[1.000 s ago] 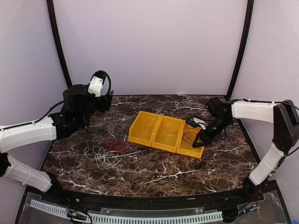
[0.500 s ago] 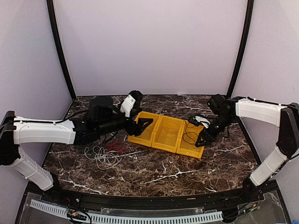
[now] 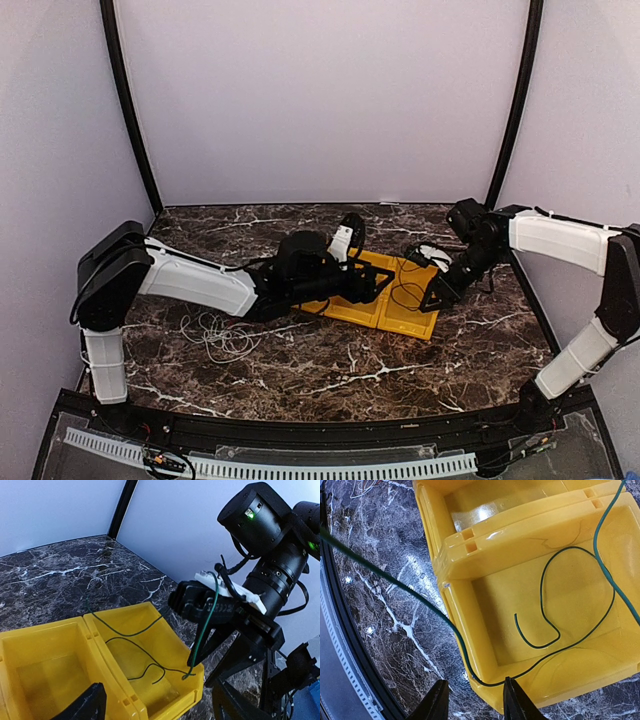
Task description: Untangle the cables
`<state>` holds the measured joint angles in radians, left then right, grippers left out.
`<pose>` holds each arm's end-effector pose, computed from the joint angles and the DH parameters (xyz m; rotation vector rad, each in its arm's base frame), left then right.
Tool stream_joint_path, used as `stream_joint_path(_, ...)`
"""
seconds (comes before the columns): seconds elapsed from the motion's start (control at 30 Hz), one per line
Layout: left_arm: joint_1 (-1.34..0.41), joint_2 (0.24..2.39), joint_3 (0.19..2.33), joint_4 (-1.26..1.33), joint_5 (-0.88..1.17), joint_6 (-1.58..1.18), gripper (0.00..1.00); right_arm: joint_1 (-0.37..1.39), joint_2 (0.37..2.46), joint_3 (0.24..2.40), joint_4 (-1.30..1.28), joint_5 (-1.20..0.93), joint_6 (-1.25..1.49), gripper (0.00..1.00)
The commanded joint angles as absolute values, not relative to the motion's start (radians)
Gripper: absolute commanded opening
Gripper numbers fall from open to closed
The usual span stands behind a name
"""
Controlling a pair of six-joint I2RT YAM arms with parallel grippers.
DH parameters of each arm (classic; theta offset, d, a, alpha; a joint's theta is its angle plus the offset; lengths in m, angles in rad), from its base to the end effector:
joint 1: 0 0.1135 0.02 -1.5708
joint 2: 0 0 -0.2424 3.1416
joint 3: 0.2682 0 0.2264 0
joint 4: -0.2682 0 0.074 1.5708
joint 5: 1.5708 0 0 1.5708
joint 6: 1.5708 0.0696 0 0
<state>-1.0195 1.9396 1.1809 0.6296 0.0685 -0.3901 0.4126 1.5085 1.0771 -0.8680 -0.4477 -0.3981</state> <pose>0.2313 -0.3853 0.2145 0.6178 1.7203 -1.0877 0.2306 0.1338 0.1869 -1.1869 2.5447 0.6417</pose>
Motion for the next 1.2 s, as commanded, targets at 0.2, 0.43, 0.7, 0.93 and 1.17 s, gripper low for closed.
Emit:
stream_joint_path(0.2, -1.026, 2.090, 1.391, 0.718, 0.150, -0.516, 0.64, 0.423, 1.469, 1.099, -0.860, -0.459, -0.390, 0.39)
stream_joint_path(0.43, -1.026, 2.113, 1.379, 0.788, 0.208, -0.527, 0.27, 0.423, 1.458, 1.095, -0.862, -0.465, -0.390, 0.38)
stream_joint_path(0.7, -1.026, 2.062, 1.272, 0.983, 0.167, -0.563, 0.00, 0.422, 1.411, 1.022, -0.849, -0.383, -0.397, 0.39)
stream_joint_path(0.93, -1.025, 2.077, 1.283, 0.957, 0.122, -0.557, 0.00, 0.417, 1.326, 1.036, -0.911, -0.367, -0.431, 0.40)
stream_joint_path(1.17, -1.047, 2.121, 1.343, 0.940, 0.276, -0.514, 0.00, 0.402, 1.194, 1.074, -0.921, -0.284, -0.453, 0.41)
